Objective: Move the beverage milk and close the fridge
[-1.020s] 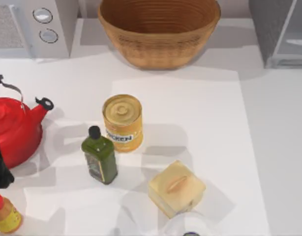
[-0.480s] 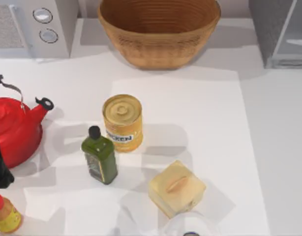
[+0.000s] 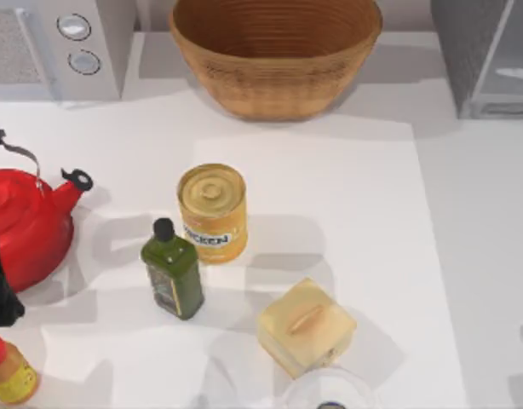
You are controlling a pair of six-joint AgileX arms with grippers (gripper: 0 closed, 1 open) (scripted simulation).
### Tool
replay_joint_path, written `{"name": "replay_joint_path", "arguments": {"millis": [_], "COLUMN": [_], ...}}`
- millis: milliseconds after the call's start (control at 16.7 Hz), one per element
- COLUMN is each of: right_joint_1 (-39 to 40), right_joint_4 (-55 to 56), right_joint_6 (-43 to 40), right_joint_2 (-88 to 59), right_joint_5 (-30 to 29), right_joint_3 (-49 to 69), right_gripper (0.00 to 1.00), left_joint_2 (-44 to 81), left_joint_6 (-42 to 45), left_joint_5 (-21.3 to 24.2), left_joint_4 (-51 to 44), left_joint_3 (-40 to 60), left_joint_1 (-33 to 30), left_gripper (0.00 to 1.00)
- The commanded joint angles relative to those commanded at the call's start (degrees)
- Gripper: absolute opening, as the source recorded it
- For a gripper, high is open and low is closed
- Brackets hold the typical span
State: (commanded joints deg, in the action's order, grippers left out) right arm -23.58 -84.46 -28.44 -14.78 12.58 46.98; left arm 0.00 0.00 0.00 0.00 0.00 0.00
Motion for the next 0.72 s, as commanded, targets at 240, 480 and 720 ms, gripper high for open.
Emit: {"name": "replay_joint_path", "arguments": {"millis": [240,480,720], "right_joint_1": [-18.37,-37.89,-56.11], "right_joint_4": [-0.01,0.02,0.04], "right_joint_6": [-20.32,-41.92,-62.08], "right_joint_2": [-20.48,-42.24,-62.56], "right_joint_5": [9.52,19.65,29.09], "right_joint_3": [6.76,13.97,20.68], "right_gripper": [1.00,1.00,1.00], "left_joint_2": [0.00,0.00,0.00], "left_joint_6": [0.00,0.00,0.00], "left_joint_5": [0.00,0.00,0.00], "left_joint_4": [0.00,0.00,0.00], "left_joint_3": [0.00,0.00,0.00], "left_joint_1": [0.00,0.00,0.00], "left_gripper": [1.00,1.00,1.00]}}
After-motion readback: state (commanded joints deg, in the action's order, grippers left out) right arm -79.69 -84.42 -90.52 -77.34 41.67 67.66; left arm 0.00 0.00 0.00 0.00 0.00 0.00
